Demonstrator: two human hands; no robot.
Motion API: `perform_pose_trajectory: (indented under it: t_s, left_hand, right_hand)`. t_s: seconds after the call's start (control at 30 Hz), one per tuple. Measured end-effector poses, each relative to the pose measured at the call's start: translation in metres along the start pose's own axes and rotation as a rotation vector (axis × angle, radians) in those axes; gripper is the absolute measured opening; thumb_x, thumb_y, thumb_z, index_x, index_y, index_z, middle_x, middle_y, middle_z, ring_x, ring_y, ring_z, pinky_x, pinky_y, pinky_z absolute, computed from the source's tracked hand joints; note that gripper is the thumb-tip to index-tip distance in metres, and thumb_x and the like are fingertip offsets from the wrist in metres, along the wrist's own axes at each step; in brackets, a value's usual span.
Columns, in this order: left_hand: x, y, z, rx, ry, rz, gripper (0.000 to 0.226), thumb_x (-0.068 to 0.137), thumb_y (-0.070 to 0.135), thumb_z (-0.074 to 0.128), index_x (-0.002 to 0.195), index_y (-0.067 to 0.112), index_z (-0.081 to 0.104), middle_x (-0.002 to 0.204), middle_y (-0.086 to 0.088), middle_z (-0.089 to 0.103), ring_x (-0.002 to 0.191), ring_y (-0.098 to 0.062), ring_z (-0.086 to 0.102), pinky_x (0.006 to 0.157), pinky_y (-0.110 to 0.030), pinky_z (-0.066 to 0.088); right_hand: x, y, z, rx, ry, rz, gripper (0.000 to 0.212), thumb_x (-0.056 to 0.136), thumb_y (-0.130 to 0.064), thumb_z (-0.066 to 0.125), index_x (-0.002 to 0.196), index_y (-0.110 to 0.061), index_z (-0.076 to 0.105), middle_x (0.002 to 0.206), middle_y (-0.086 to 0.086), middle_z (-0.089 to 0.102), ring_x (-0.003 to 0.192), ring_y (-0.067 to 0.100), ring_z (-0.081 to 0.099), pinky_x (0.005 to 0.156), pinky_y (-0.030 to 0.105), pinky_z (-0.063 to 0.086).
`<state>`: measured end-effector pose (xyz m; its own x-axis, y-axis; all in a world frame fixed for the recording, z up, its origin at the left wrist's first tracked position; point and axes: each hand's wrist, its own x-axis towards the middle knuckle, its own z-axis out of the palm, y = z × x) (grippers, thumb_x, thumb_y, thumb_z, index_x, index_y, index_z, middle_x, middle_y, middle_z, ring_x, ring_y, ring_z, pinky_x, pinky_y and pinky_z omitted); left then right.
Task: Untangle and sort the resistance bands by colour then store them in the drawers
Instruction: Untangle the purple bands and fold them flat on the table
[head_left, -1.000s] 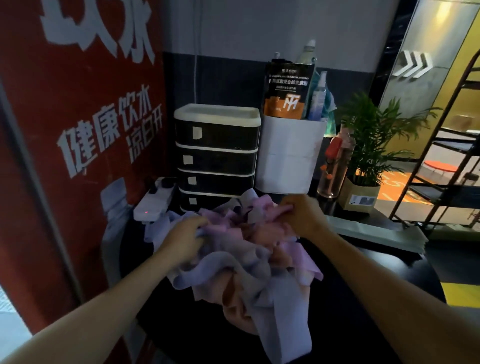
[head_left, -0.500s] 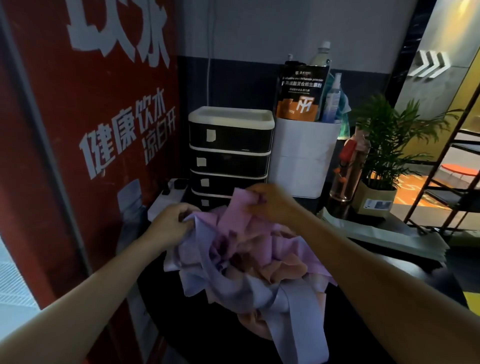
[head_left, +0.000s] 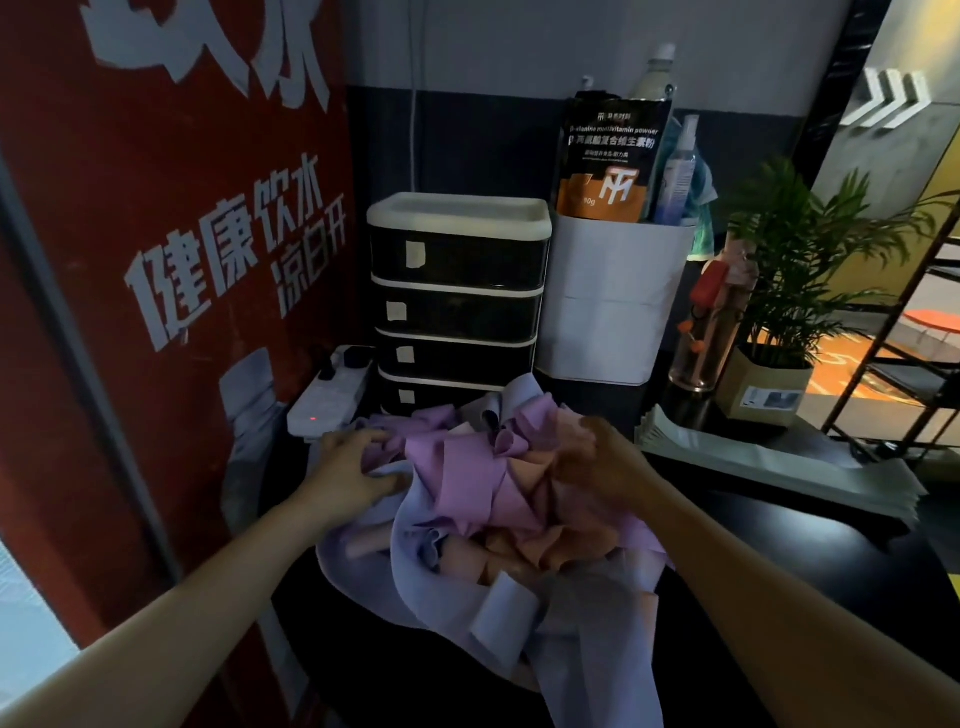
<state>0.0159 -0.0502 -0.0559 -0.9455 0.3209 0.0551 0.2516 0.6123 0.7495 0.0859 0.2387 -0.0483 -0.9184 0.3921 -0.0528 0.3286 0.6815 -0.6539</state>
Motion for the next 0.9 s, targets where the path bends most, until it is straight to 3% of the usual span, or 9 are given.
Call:
perform_pose_trajectory:
  t_s: [0.07,0.13,0.23,0.33,0.47,0.6,0.73,0.83,0.9]
  left_hand:
    - [0.0,-0.003,0.002,0.0,-0.011,-0.046,0.059,0.076,0.027,0.076,0.127,0.013,0.052,0.133,-0.004,0.042,0.118,-0.021,0.051,0.095,-0.025,0.042]
    - [-0.003,-0.002,0.004,0.0,-0.029,-0.017,0.037,0.077,0.03,0.073,0.109,0.013,0.063,0.114,0.002,0.061,0.107,-0.018,0.059,0.079,-0.018,0.044]
    - [-0.008,0.003,0.009,-0.079,0.038,-0.051,0.006,0.083,0.009,0.063,0.086,0.012,0.068,0.091,-0.007,0.069,0.086,-0.018,0.061,0.065,-0.019,0.043]
    - [-0.009,0.018,0.011,-0.305,0.058,-0.114,0.016,0.083,-0.001,0.059,0.081,0.012,0.068,0.087,-0.014,0.07,0.083,-0.029,0.065,0.074,-0.036,0.052]
    - [0.0,0.054,0.007,-0.432,0.111,-0.015,0.024,0.091,0.004,0.055,0.109,0.019,0.061,0.092,-0.004,0.066,0.074,-0.014,0.061,0.06,-0.019,0.051]
    - [0.017,0.093,-0.003,-0.605,0.18,0.068,0.02,0.092,0.004,0.052,0.097,0.016,0.066,0.088,-0.007,0.068,0.08,-0.021,0.062,0.07,-0.032,0.051]
    - [0.023,0.102,-0.009,-0.677,0.112,0.082,0.021,0.09,0.002,0.055,0.108,0.01,0.064,0.098,-0.012,0.068,0.091,-0.027,0.063,0.081,-0.04,0.051]
    - [0.012,0.077,-0.008,-0.586,0.025,-0.032,0.025,0.085,-0.005,0.055,0.108,-0.001,0.062,0.088,-0.018,0.065,0.076,-0.029,0.06,0.063,-0.032,0.051]
    - [0.0,0.057,-0.004,-0.569,-0.002,-0.121,0.021,0.083,-0.01,0.052,0.101,-0.004,0.063,0.074,-0.013,0.063,0.065,-0.023,0.056,0.048,-0.021,0.046]
  right_hand:
    - [0.0,-0.003,0.006,-0.041,-0.015,-0.084,0.05,0.078,-0.016,0.071,0.124,-0.014,0.052,0.114,0.005,0.058,0.096,0.016,0.052,0.084,0.026,0.043]
    - [-0.001,-0.009,0.009,-0.017,-0.013,-0.18,0.032,0.08,-0.008,0.065,0.108,-0.022,0.062,0.112,0.001,0.063,0.095,0.012,0.055,0.083,0.022,0.044]
    - [-0.008,-0.026,0.008,0.08,-0.008,-0.305,0.038,0.084,0.003,0.056,0.092,-0.034,0.064,0.098,-0.009,0.065,0.091,0.004,0.058,0.078,0.009,0.043]
    - [-0.015,-0.048,-0.001,0.091,0.041,-0.417,0.04,0.085,0.002,0.054,0.081,-0.036,0.064,0.086,-0.012,0.062,0.077,-0.003,0.054,0.068,0.002,0.04]
    - [-0.012,-0.083,-0.026,0.145,0.184,-0.502,0.039,0.078,0.013,0.053,0.073,-0.023,0.066,0.072,-0.009,0.063,0.064,-0.002,0.057,0.065,0.004,0.042]
    - [-0.016,-0.124,-0.069,0.046,0.339,-0.607,0.028,0.083,0.012,0.049,0.087,-0.005,0.07,0.078,-0.007,0.059,0.064,-0.003,0.051,0.065,0.0,0.04]
    - [-0.025,-0.145,-0.09,0.03,0.419,-0.753,0.021,0.085,0.008,0.053,0.089,-0.005,0.069,0.085,0.0,0.062,0.07,0.001,0.052,0.066,0.006,0.042]
    - [-0.029,-0.141,-0.071,-0.043,0.372,-0.742,0.022,0.085,0.002,0.054,0.097,-0.011,0.068,0.091,-0.001,0.06,0.078,0.006,0.056,0.069,0.012,0.042]
    - [-0.036,-0.128,-0.046,-0.077,0.186,-0.75,0.024,0.081,0.006,0.057,0.102,-0.002,0.067,0.093,0.006,0.064,0.078,-0.001,0.059,0.068,0.009,0.039]
